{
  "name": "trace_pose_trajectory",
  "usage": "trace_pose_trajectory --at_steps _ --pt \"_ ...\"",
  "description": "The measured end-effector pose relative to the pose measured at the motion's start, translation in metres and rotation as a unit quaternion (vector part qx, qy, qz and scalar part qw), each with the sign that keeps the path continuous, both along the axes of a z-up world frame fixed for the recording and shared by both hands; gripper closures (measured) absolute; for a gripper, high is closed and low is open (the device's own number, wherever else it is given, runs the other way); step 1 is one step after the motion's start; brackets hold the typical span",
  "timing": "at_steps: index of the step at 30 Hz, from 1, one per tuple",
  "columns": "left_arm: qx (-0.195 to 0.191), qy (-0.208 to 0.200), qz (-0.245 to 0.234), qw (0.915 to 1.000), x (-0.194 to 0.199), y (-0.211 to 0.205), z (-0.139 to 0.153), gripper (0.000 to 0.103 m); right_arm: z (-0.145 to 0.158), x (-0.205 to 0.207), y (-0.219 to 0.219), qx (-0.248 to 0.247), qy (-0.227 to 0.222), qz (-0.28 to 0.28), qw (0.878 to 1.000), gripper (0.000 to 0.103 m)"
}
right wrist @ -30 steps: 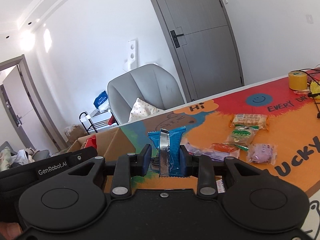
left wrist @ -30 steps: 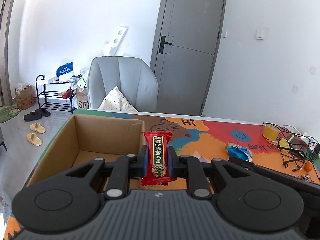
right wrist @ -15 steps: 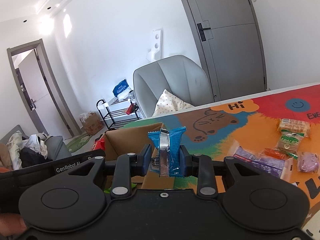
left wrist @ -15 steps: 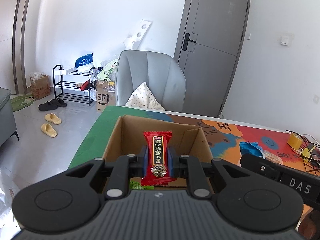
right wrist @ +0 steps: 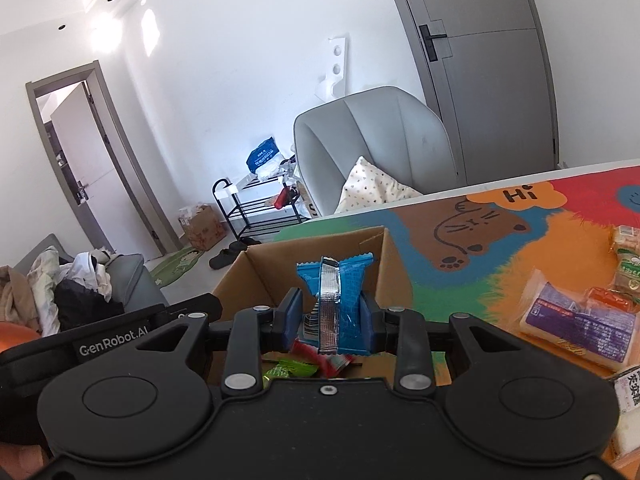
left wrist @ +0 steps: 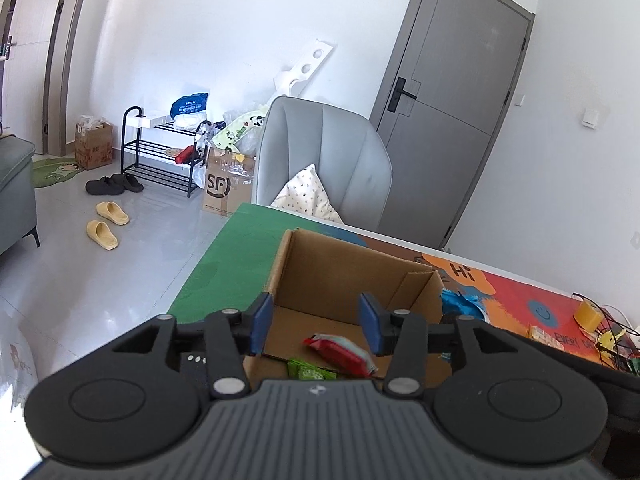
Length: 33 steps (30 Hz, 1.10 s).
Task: Organize snacks
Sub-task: 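Drop the red packet into the box with the left tool while the right tool drops the blue packet, then move both open tools back over the remaining snacks on the table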
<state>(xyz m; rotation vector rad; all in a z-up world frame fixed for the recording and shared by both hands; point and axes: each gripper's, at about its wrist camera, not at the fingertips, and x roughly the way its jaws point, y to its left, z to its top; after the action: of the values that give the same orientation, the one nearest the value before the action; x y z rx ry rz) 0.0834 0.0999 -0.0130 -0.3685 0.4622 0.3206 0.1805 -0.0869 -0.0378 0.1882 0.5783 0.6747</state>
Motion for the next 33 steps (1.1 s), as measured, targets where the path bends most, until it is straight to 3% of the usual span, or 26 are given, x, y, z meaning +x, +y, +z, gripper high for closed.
trace_pose_trajectory --at_steps 3,5,9,14,25,33 --pt "-0.004 0.003 0.010 0.9999 -0.006 0.002 -0.004 0.040 -0.001 -0.004 -0.001 0.002 -0.002 -0.009 1.000 0.052" --pt "-0.004 0.008 0.011 0.9999 -0.007 -0.001 -0.006 0.037 -0.001 -0.007 -0.007 0.009 -0.001 -0.014 1.000 0.051" --pt "0.003 0.017 0.008 0.9998 -0.006 -0.012 -0.006 0.024 -0.001 -0.009 -0.027 0.020 0.000 -0.033 0.999 0.035" --pt "0.022 0.017 0.017 0.9995 -0.003 -0.035 -0.006 0.011 -0.001 -0.007 -0.057 0.033 0.004 -0.059 0.998 0.030" --pt "0.043 0.013 0.015 0.9989 -0.005 -0.060 0.011 0.008 -0.002 -0.012 -0.112 0.060 0.005 -0.104 0.993 0.024" --pt "0.056 0.019 -0.019 0.9981 -0.001 -0.094 0.014 0.007 -0.002 -0.016 -0.138 0.065 0.011 -0.110 0.992 0.017"
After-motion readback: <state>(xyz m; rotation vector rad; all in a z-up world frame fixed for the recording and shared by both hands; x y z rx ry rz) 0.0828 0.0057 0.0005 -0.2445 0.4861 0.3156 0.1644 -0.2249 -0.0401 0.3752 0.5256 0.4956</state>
